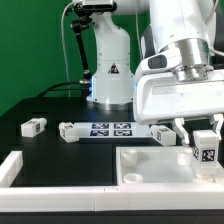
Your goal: Assemble square table
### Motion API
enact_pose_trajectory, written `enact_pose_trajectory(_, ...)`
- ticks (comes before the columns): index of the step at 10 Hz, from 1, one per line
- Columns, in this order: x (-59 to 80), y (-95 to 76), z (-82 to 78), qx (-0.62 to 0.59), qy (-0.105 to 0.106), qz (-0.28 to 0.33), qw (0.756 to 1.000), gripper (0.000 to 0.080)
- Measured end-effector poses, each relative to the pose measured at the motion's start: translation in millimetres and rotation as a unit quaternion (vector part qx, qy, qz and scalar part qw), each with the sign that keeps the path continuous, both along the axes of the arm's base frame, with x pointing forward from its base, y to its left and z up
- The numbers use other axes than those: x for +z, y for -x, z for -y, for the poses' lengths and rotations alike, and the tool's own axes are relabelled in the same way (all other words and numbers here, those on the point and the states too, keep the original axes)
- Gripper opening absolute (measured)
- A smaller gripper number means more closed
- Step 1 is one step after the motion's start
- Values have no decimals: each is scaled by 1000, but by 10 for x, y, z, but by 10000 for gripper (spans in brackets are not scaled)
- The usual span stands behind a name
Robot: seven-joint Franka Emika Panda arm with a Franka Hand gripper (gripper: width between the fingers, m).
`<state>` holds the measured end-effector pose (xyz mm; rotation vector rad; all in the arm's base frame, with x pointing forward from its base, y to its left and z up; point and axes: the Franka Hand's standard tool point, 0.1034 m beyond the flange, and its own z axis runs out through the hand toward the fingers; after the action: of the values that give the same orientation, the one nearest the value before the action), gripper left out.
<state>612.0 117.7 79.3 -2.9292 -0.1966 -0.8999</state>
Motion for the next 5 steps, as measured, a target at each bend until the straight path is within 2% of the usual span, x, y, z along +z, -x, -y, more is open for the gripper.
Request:
enact_pose_trajectory(1, -1, 0, 0, 0, 0, 0, 1000, 459)
enact_pose_trajectory(2, -3, 1, 0, 0, 0, 0, 1000, 459)
enact_pose_trajectory(3, -4, 2, 0, 0, 0, 0, 1000, 610)
enact_pose_trajectory(5, -5, 2, 1, 0, 0, 0, 1000, 637)
